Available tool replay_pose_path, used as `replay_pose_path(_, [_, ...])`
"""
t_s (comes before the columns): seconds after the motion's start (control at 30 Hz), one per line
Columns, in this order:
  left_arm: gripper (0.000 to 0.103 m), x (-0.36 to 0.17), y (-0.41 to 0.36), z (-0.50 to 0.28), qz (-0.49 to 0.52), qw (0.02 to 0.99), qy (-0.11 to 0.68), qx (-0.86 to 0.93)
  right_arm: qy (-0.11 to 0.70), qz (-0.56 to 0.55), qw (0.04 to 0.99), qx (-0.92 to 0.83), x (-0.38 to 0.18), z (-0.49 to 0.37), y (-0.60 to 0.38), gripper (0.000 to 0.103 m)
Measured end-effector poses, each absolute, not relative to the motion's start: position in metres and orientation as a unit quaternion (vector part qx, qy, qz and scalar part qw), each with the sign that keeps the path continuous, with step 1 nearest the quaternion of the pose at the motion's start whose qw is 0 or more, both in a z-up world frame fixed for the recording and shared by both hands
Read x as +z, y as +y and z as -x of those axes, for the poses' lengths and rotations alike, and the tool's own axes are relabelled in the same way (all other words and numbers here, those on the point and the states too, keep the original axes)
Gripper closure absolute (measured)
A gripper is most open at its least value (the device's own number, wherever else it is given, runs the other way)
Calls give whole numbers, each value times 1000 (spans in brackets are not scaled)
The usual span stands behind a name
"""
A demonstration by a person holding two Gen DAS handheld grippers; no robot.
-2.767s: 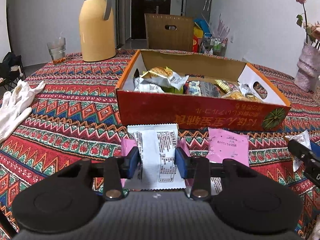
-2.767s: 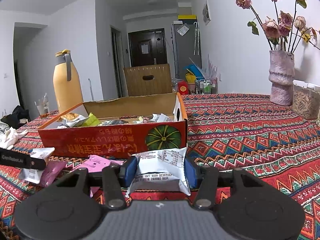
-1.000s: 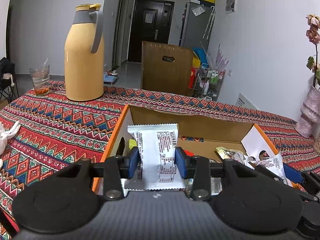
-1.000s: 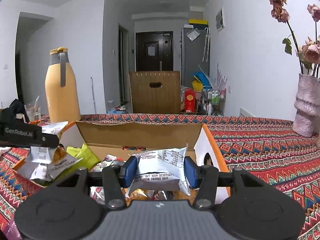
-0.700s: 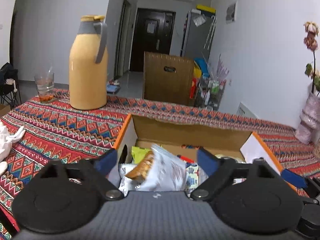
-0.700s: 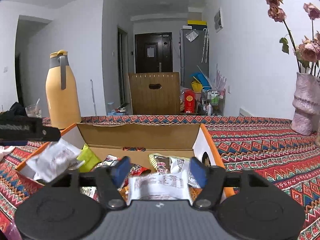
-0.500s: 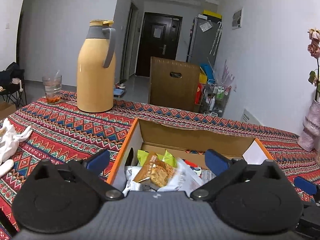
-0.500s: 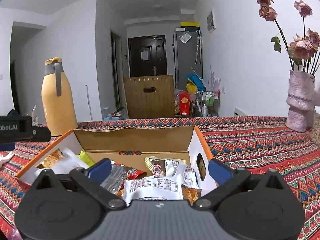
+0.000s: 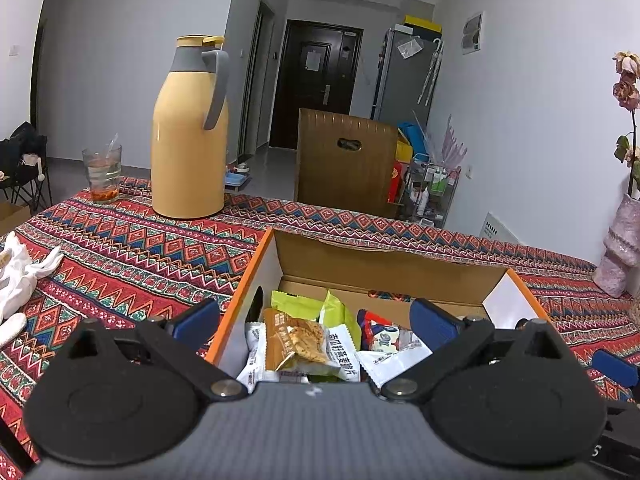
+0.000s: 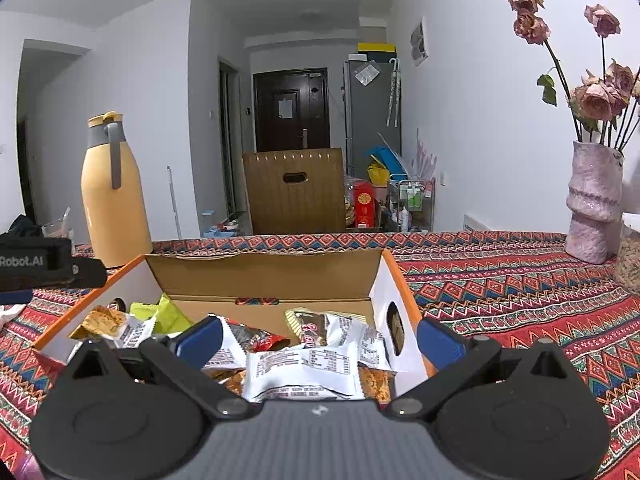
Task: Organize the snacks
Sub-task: 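Open both grippers to drop the packets into the box, then move both grippers back over the loose packets on the table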
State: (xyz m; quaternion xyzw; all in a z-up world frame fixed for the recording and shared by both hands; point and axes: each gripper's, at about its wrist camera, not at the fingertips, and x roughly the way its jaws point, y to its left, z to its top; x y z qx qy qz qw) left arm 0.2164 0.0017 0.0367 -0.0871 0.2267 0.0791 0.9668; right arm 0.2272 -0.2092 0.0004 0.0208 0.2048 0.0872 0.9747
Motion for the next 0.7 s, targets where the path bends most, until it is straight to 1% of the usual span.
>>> replay_pose_path(0.37, [0,49,1,-205,92,971,208,78,189,-19,978,82,13,-220,-213,0])
replay_pose_path(0.7, [0,64,-2,-180,86,971,214,69,164,-11,983,82,37,-189,-217,0])
